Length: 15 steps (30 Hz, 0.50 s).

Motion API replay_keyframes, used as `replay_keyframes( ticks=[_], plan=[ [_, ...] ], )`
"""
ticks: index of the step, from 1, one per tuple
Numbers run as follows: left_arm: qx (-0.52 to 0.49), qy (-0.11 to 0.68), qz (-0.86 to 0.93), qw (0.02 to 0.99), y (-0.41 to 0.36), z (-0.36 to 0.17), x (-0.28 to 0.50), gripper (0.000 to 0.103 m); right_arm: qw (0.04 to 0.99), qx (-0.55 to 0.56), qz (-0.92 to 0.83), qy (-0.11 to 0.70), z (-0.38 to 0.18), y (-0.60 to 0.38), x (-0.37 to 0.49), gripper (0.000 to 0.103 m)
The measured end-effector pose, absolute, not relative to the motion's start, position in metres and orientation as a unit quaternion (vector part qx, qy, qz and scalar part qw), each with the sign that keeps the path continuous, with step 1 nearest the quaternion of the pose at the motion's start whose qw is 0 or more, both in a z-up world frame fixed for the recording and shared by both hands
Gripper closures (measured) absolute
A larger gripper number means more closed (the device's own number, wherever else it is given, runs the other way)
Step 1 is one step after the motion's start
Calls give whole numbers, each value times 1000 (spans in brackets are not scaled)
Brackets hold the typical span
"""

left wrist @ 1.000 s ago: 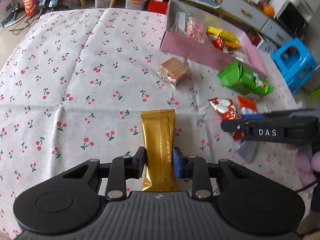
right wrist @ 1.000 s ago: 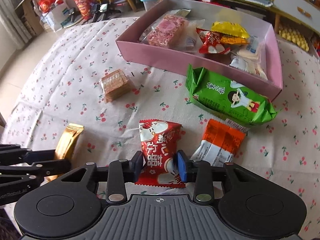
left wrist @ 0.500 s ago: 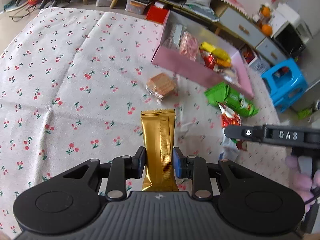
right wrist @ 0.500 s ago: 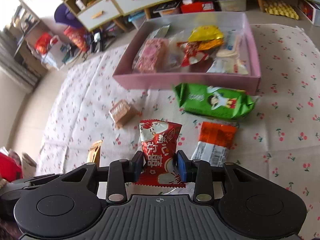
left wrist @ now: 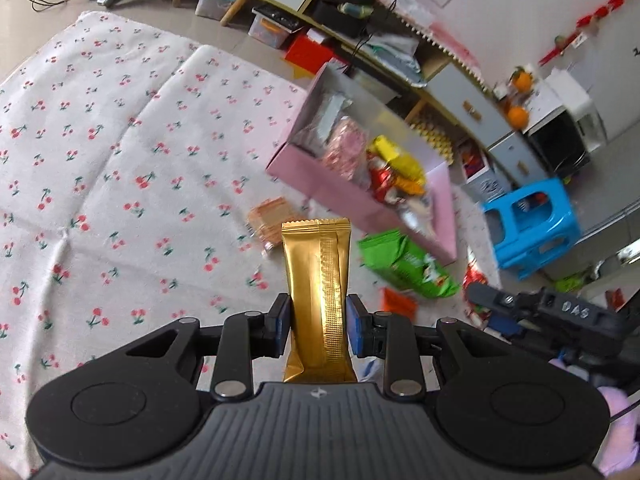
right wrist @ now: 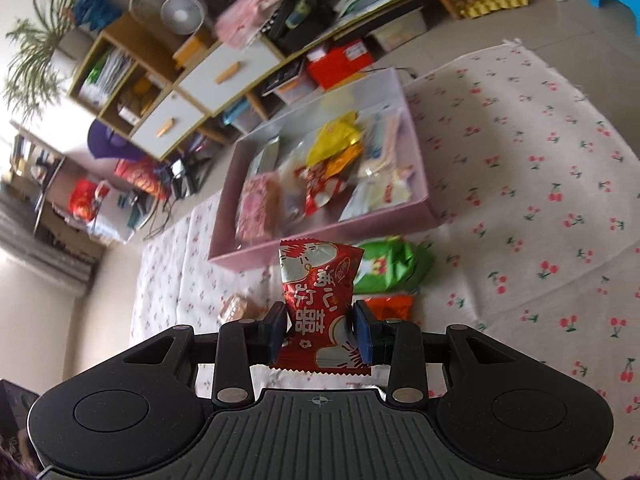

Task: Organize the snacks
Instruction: 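Carry both packets into the pink box and open both tools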

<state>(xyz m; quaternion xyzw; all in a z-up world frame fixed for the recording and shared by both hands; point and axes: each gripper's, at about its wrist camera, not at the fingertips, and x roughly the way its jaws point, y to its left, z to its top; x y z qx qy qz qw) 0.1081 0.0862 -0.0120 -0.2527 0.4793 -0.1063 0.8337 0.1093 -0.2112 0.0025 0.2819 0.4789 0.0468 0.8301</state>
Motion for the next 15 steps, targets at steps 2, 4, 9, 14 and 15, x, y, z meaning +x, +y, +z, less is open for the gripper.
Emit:
replay_keyframes(
  ticks=[2, 4, 9, 14, 15],
  plan=[
    [-243, 477, -105, 838, 82, -8, 115, 77, 830, 283, 37, 479, 3, -217, 114, 69],
    [-231, 476, -104, 842, 76, -4, 125, 77, 828, 290, 29, 480, 3, -222, 119, 69],
    [-215, 469, -104, 850, 61, 2, 156, 77, 827, 302, 17, 474, 2, -232, 139, 69],
    [-202, 465, -98, 857, 44, 2, 193, 77, 833, 310, 19, 459, -3, -233, 163, 69],
    [-199, 463, -98, 858, 42, 2, 199, 77, 834, 310, 20, 456, -5, -233, 168, 69]
  ],
)
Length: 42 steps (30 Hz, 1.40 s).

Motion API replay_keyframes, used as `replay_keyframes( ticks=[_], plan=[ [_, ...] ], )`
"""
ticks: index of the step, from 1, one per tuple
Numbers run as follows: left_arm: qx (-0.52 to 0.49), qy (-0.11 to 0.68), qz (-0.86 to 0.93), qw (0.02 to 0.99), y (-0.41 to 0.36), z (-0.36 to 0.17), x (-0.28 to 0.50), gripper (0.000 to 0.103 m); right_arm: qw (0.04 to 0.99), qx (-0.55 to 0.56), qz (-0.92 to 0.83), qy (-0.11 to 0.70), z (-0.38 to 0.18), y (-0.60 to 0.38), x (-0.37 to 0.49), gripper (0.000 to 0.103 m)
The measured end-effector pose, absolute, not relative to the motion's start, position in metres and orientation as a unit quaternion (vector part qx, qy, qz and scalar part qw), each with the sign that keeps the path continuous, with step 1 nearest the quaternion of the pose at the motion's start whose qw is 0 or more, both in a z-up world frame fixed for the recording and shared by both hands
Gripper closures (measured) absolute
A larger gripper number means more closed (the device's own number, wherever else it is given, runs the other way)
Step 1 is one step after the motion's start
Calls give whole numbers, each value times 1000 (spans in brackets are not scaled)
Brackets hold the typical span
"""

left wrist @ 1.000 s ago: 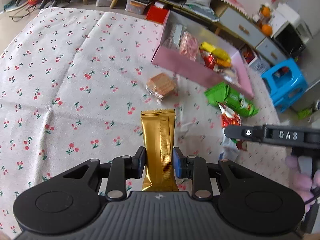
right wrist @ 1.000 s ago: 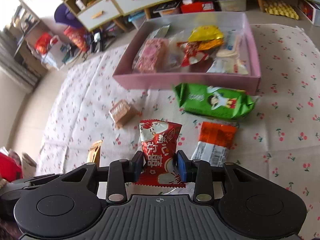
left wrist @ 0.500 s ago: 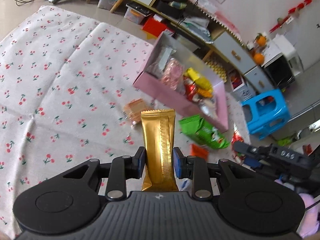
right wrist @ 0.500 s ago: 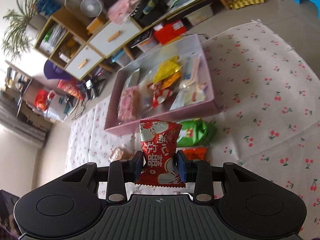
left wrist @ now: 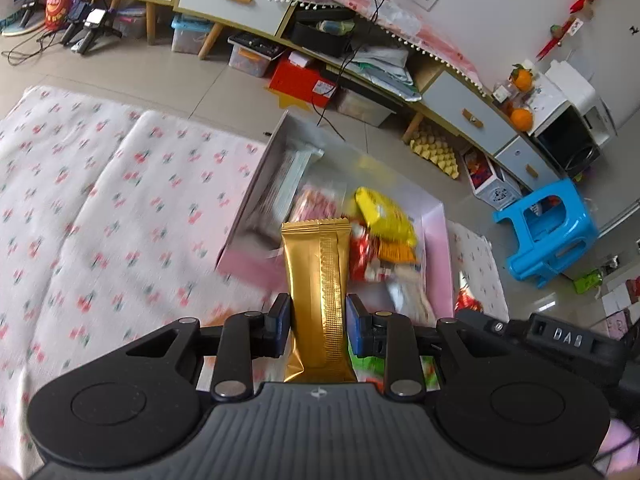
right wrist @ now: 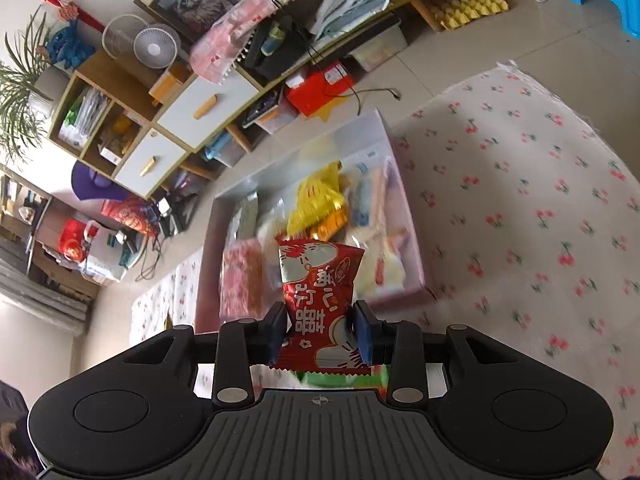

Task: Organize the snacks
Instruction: 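Carry both packets into the pink box and open both tools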

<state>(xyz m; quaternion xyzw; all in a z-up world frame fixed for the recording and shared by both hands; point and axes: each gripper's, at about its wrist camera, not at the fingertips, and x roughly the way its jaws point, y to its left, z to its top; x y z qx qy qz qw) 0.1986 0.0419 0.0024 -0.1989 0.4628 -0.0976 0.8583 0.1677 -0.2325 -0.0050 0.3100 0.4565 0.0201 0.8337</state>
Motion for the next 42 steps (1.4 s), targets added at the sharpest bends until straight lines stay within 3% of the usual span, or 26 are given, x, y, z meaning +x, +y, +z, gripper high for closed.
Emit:
replay_keyframes(
  ticks=[13, 27, 28, 30, 31, 33, 42],
  plan=[
    [-165, 433, -95, 881, 13, -9, 270, 77, 819, 353, 51, 449, -48, -239, 215, 69],
    [-186, 432, -93, 877, 0, -23, 294, 76, 812, 362, 73, 453, -57, -241, 222, 67],
    [-188, 431, -89, 878, 0, -24, 293, 73, 812, 363, 75, 451, -56, -241, 222, 64],
    [-192, 427, -74, 881, 1, -23, 291, 53, 813, 363, 76, 448, -55, -242, 221, 64],
    [-196, 428, -72, 879, 3, -24, 290, 51, 812, 365, 74, 449, -54, -242, 221, 62],
    [-204, 432, -71, 876, 6, -24, 289, 50, 811, 371, 70, 446, -52, -244, 220, 55],
    [-196, 433, -69, 877, 7, -15, 280, 44, 817, 360, 65, 445, -41, -245, 215, 54]
  ],
)
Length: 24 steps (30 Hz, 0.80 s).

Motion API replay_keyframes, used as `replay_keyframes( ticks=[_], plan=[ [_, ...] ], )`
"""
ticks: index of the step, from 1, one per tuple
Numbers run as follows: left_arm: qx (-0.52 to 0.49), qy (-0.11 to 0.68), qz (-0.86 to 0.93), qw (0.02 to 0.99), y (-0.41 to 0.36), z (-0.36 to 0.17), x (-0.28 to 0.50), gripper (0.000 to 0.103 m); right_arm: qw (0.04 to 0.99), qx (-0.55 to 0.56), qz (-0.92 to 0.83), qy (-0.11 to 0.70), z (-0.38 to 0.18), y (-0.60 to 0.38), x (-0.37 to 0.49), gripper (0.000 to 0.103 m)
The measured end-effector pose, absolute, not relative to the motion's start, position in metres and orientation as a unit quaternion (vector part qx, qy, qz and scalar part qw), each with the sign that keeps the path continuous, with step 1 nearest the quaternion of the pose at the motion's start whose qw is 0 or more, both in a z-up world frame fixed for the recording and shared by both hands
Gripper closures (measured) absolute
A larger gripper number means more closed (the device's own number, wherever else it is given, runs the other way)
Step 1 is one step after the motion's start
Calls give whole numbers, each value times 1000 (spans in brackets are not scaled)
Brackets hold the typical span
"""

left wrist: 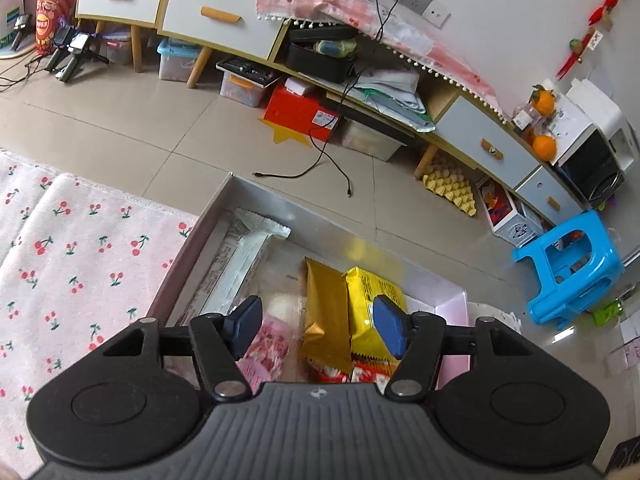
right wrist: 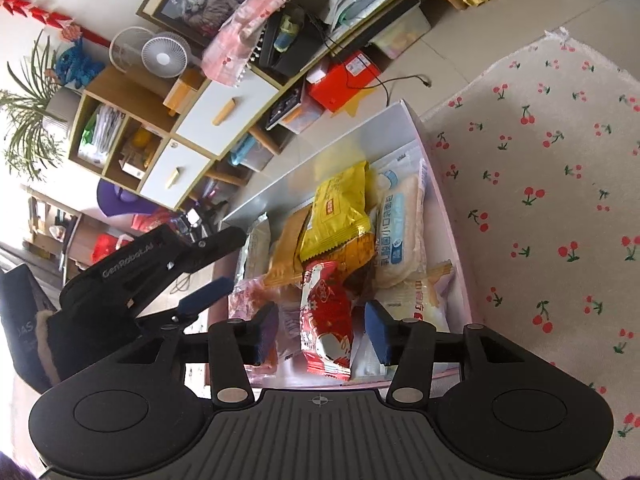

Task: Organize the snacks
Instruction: 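Carry both packets into the pink box and open both tools, then lift both tools out of the pink box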

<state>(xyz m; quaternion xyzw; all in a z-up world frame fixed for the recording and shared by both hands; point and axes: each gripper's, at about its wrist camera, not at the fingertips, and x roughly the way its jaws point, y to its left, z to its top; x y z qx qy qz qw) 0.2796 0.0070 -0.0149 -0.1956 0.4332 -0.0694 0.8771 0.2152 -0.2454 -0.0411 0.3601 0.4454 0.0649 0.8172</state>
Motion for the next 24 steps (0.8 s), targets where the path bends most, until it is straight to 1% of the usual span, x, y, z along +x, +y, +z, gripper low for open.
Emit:
replay_keyframes(
  ticks=[3, 5, 7, 9, 10, 12, 14, 24],
  plan=[
    [-194, 434, -71, 877, 8, -13, 269, 42, 826, 340, 57, 447, -32, -242, 211, 53],
    [-188, 436, -74, 877, 8, -12, 264, 41, 830, 332, 56, 446, -27, -239, 206, 48],
    [-179, 436, -74, 879, 9, -9, 260, 39, 833, 326, 55, 444, -21, -237, 201, 47],
    [-177, 434, -73, 880, 12, -5, 254, 34, 834, 319, 53, 446, -15, -234, 195, 44],
    [-177, 434, -73, 880, 13, -3, 251, 32, 835, 316, 52, 447, -12, -233, 193, 40],
    [-175, 433, -75, 881, 15, -1, 244, 30, 838, 308, 49, 447, -5, -230, 186, 40],
    [-170, 434, -75, 882, 17, 2, 238, 27, 840, 305, 46, 446, 1, -230, 178, 34],
    [-143, 442, -79, 882, 24, -1, 197, 18, 851, 278, 32, 445, 22, -226, 138, 28]
  ],
)
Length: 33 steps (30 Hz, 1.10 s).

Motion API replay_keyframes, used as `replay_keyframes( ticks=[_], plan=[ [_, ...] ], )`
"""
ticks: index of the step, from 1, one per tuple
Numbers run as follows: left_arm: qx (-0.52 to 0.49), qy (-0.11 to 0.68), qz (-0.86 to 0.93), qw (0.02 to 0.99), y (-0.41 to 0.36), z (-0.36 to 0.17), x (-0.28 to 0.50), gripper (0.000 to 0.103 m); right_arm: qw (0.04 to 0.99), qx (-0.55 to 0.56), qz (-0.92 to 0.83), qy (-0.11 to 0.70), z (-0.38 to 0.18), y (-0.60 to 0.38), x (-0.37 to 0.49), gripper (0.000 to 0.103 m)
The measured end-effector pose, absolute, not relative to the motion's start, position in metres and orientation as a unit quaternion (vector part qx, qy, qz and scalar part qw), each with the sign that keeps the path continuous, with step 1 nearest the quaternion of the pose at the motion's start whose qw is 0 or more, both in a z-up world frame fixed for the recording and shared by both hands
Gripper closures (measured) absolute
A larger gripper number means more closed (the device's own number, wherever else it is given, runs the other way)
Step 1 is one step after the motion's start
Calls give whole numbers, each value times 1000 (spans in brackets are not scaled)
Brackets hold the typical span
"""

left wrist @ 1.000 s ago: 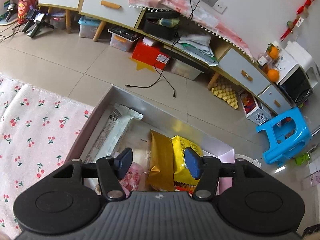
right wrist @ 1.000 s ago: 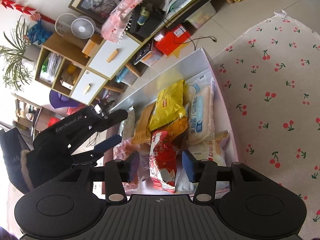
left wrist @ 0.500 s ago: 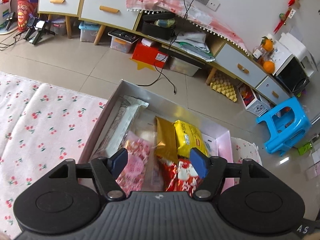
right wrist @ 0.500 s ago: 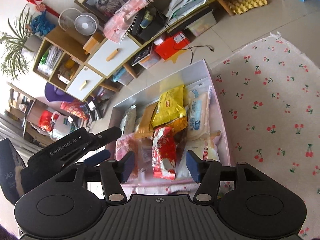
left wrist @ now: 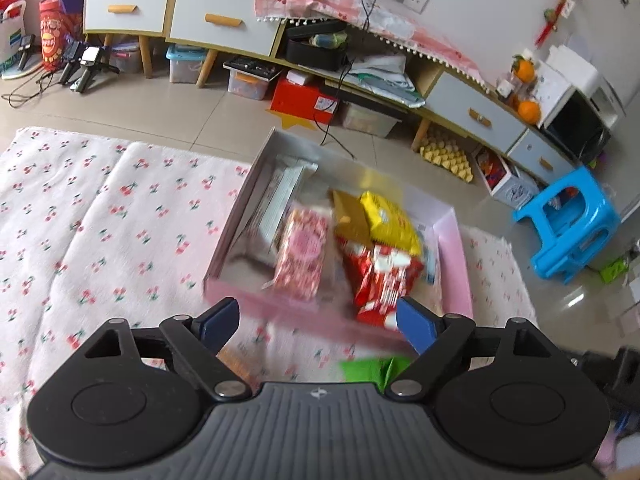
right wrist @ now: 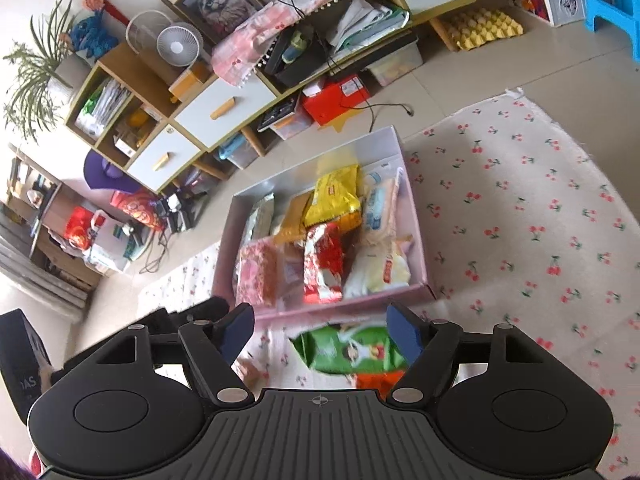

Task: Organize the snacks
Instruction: 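Lift both tools out of the pink box, then grasp the silver packet with the left tool while the right tool grasps the orange-and-white packet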

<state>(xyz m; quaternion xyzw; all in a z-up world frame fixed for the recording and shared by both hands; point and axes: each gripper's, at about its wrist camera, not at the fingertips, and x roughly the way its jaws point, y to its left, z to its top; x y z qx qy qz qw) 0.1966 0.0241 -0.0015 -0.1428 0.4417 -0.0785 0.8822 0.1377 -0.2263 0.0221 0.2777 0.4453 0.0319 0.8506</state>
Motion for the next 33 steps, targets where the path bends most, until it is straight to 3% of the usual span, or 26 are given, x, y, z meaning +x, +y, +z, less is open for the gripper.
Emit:
replay_keyframes(
  ticks=[18, 26, 33],
  plan=[
    [-77, 461, -98, 879, 20, -26, 135, 2, 854, 214, -7, 474, 3, -222, 88, 18],
    [-38, 457, -132, 879, 6, -39, 114, 1, 883, 110, -13, 457, -6, -212, 76, 18],
    [3, 447, -198, 872, -14, -41, 92, 1, 873, 129, -19, 469, -17, -213, 72, 18]
  ],
)
